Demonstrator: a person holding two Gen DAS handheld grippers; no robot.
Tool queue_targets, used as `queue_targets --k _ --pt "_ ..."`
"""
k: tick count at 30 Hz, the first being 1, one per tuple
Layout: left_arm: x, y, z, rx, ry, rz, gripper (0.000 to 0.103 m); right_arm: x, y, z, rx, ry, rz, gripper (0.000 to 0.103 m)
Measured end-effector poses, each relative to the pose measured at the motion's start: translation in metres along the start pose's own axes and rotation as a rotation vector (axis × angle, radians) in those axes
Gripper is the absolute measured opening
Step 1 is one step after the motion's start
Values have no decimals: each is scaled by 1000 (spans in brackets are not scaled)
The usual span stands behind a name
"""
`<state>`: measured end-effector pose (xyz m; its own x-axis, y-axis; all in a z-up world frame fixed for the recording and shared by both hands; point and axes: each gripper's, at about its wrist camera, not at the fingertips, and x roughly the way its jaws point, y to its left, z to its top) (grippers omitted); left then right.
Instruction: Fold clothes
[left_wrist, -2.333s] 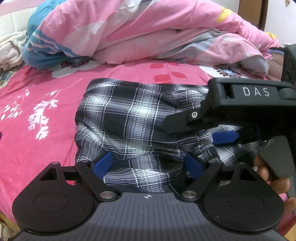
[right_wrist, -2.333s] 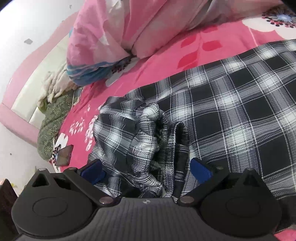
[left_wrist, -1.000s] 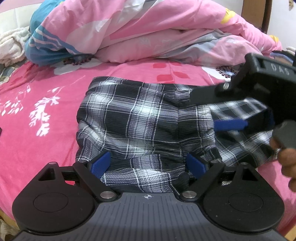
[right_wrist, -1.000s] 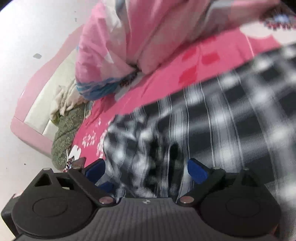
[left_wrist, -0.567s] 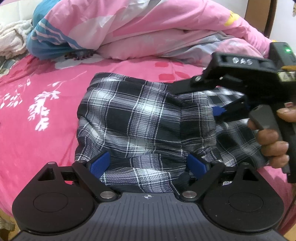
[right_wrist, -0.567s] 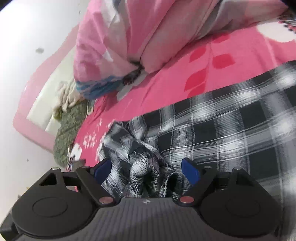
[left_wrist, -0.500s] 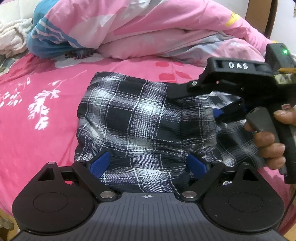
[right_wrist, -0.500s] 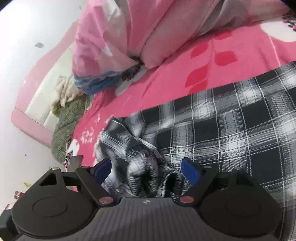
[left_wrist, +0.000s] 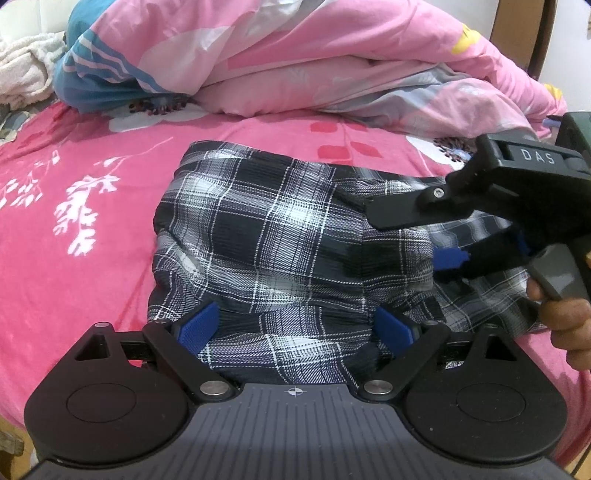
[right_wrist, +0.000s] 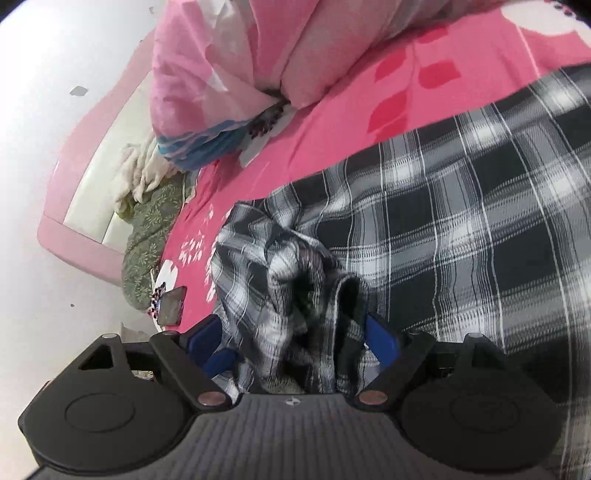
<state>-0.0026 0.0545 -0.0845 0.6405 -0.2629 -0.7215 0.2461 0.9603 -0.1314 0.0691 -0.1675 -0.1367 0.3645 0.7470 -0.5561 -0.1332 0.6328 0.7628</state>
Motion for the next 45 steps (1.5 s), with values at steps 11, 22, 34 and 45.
queue_targets --k 11,22,34,45 --pt "0 3 0 -13 -2 -17 92 -18 4 -11 35 12 -15 86" --pt "0 3 0 -17 -2 -18 93 11 3 -3 56 30 -11 87" --pt "0 3 0 -19 -4 -16 93 10 -7 -8 67 34 51 67" --pt "0 5 -1 -26 -14 -25 93 14 -1 -13 -5 18 11 31"
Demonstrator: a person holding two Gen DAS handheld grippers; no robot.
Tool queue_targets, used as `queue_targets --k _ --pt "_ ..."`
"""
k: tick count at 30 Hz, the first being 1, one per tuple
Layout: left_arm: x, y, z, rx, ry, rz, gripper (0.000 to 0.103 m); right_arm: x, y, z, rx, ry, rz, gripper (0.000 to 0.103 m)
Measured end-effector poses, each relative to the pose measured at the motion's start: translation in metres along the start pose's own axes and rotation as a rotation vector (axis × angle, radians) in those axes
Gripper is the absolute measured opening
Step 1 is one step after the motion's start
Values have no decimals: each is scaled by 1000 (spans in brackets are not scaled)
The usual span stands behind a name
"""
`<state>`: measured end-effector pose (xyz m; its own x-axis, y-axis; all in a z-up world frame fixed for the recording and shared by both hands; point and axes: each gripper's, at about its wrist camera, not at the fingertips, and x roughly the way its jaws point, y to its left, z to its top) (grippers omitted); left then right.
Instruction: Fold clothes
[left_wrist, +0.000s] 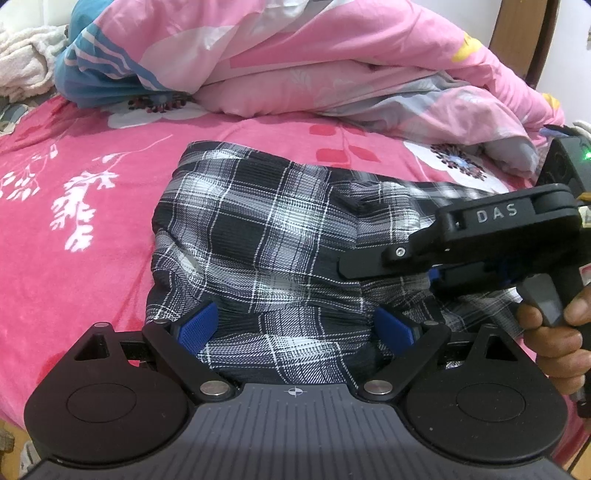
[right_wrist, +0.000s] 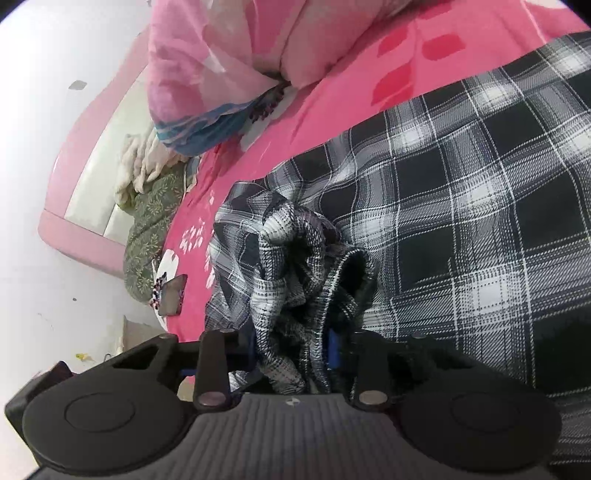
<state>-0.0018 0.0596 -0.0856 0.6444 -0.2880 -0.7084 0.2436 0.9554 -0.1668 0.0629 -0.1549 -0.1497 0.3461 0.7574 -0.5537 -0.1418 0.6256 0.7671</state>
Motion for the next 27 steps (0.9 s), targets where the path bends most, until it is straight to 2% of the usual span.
queue_targets --k 6,15,21,27 --pt "-12 3 -5 -13 -68 -23 93 -7 3 0 17 -34 25 25" --pt "-41 -1 -8 -8 -144 -35 93 -32 15 6 -27 -96 28 21" --pt "-54 6 -3 -40 -195 -12 93 -70 18 14 -92 -161 -22 21" --pt "-47 9 1 -70 -154 22 93 -112 4 26 -123 -219 -109 20"
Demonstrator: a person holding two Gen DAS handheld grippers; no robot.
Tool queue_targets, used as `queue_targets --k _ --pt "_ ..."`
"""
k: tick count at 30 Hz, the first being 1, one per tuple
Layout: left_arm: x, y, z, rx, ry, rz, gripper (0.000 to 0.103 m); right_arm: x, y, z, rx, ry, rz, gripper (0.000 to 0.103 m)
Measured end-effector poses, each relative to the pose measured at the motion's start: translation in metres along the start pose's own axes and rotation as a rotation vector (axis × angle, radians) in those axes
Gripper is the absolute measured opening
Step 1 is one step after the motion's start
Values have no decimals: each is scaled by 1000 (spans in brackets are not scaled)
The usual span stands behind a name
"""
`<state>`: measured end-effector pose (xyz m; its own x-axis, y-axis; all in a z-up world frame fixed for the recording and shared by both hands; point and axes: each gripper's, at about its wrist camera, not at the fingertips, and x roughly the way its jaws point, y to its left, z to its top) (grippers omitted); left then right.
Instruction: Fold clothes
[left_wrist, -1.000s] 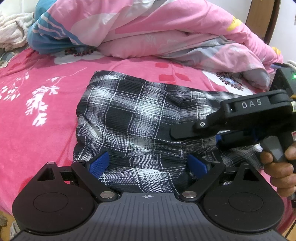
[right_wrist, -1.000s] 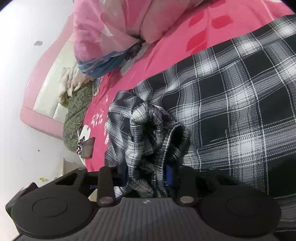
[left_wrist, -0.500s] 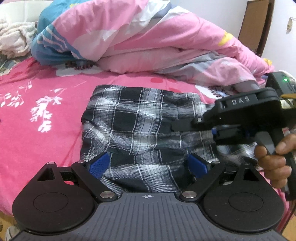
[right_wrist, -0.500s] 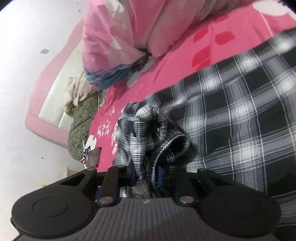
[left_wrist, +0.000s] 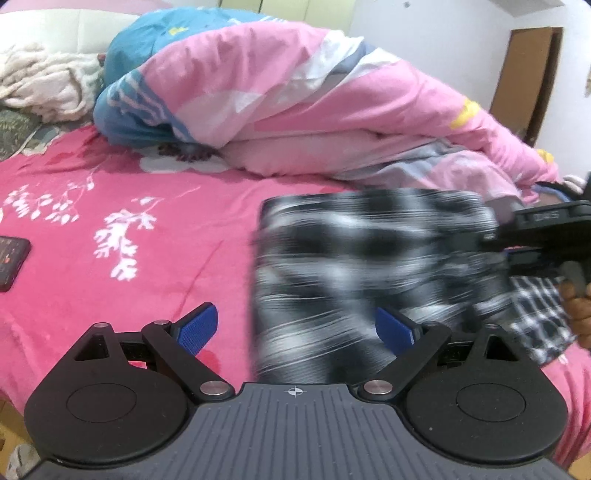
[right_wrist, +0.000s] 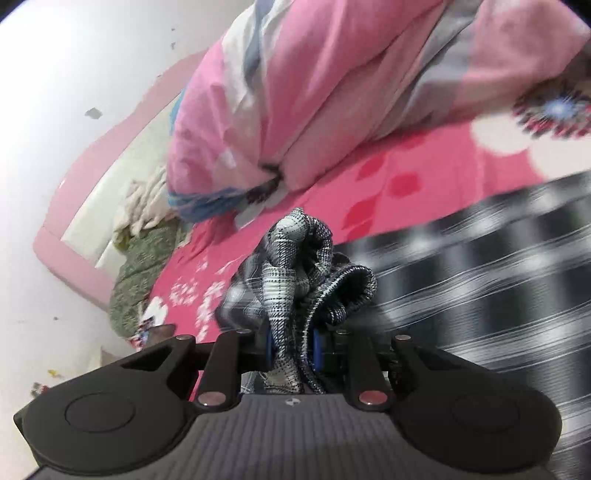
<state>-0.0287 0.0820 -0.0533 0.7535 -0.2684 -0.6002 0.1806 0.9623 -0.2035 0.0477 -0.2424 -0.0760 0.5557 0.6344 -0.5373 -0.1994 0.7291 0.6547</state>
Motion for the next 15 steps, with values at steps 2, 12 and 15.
queue_targets --k 2,12,15 --pt "5 -1 1 2 24 9 93 -12 -10 6 -6 -20 -30 20" --pt "32 -30 6 45 103 -13 93 -64 -75 30 -6 -82 -182 19" --pt "46 -44 12 71 131 -41 93 -88 -96 40 -8 -105 -240 19"
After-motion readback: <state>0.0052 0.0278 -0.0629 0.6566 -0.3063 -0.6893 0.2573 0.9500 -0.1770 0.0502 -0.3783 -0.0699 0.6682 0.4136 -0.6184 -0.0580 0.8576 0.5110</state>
